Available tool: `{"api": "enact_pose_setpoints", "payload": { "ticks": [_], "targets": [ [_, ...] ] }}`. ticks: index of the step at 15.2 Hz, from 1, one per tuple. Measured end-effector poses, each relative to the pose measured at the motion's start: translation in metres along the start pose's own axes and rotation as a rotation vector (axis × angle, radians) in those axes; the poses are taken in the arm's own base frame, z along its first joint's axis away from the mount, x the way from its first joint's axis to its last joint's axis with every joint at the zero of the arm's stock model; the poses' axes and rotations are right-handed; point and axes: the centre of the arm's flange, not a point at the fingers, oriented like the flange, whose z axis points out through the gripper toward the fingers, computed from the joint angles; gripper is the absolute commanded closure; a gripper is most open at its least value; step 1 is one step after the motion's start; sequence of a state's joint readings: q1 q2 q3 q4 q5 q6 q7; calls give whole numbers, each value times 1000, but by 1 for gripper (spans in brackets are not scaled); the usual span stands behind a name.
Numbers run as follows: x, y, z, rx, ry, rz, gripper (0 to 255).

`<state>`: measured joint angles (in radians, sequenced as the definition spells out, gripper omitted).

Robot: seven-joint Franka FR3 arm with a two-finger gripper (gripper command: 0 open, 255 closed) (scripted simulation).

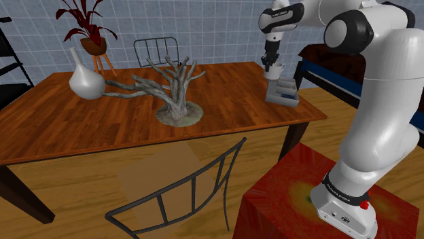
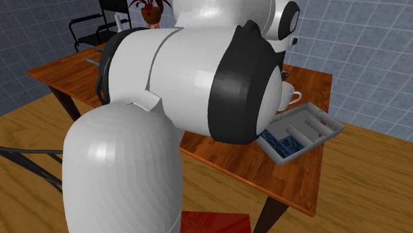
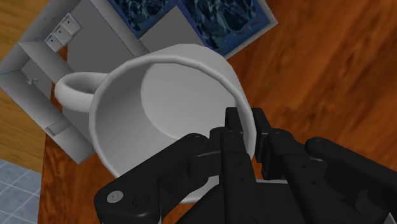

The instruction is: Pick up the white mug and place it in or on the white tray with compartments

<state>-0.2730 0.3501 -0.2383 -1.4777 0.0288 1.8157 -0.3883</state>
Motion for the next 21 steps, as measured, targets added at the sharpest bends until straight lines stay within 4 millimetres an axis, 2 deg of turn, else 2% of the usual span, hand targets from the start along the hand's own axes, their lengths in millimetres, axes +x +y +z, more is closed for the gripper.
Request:
{"api": "enact_pose_setpoints", "payload": {
  "ticks": [7,9,21],
  "targets": [
    [-11,95,-3,0,0,0,255],
    [-12,111,-1,-1,0,0,255],
    [-10,115,61,0,0,-2,255]
  ]
}}
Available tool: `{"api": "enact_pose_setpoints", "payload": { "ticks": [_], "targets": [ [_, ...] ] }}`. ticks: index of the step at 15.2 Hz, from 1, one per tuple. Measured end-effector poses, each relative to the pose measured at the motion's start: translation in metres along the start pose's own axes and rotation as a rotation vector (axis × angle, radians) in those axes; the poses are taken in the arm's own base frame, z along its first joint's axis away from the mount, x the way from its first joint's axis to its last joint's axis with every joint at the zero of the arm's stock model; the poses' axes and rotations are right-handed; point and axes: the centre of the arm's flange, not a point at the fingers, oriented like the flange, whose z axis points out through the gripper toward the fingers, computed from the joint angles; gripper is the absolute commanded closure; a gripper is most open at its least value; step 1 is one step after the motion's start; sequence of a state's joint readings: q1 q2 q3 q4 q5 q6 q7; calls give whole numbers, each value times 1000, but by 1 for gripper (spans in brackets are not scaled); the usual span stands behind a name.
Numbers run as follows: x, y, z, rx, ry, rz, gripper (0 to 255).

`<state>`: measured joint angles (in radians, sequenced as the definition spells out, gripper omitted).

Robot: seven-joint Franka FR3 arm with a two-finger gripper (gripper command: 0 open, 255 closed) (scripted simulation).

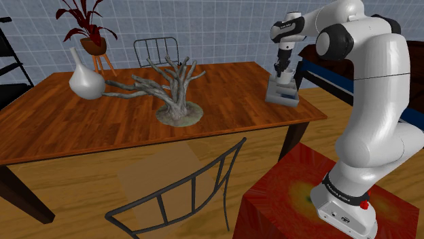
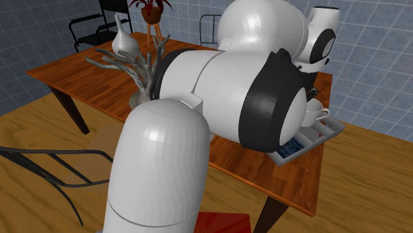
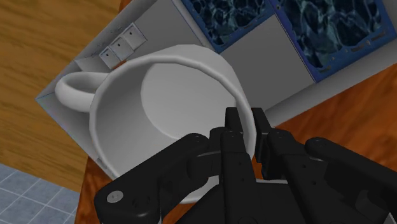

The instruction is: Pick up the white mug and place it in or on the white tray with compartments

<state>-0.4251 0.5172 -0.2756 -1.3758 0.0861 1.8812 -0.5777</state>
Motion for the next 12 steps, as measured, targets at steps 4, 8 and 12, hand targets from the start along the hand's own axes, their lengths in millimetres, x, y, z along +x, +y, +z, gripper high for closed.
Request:
{"api": "enact_pose_setpoints", "payload": {
  "ticks": [4,8,12],
  "targets": [
    [0,-2,21,0,0,0,255],
    [1,-3,23,-3,7,-1,255],
    [1,-2,22,-4,9,-1,0]
  ]
}}
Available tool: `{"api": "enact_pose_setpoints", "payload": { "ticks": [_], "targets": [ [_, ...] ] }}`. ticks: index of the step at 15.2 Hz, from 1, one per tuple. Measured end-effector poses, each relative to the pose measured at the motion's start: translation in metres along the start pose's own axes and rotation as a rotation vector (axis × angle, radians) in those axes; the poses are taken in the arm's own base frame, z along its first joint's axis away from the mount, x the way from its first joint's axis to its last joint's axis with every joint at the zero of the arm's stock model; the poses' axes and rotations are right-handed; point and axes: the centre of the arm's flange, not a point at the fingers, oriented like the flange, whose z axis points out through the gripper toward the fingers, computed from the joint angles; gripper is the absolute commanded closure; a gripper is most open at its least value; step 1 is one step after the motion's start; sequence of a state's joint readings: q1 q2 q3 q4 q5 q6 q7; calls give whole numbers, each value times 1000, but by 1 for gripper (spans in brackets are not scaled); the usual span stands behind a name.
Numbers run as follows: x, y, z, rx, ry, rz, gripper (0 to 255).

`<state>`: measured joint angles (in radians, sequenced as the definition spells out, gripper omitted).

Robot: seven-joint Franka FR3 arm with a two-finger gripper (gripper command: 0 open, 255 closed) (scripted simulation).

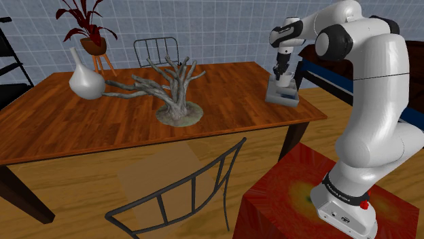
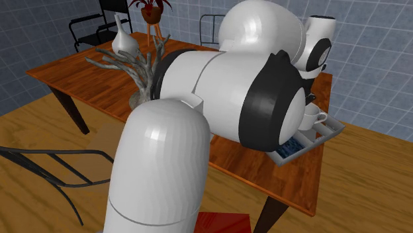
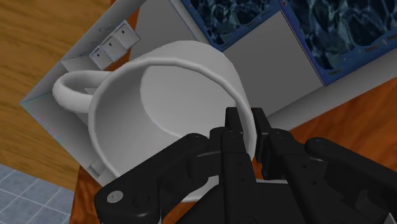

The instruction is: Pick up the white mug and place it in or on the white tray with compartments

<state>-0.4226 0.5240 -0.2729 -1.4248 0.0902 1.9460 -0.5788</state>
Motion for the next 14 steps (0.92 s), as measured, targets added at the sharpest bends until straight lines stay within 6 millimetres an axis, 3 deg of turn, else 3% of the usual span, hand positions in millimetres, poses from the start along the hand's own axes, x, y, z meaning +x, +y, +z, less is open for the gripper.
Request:
{"api": "enact_pose_setpoints", "payload": {
  "ticks": [6,11,14],
  "targets": [
    [0,0,5,3,-8,1,0],
    [-2,0,-39,3,-7,1,0],
    [0,0,-44,3,-8,1,0]
  ]
}}
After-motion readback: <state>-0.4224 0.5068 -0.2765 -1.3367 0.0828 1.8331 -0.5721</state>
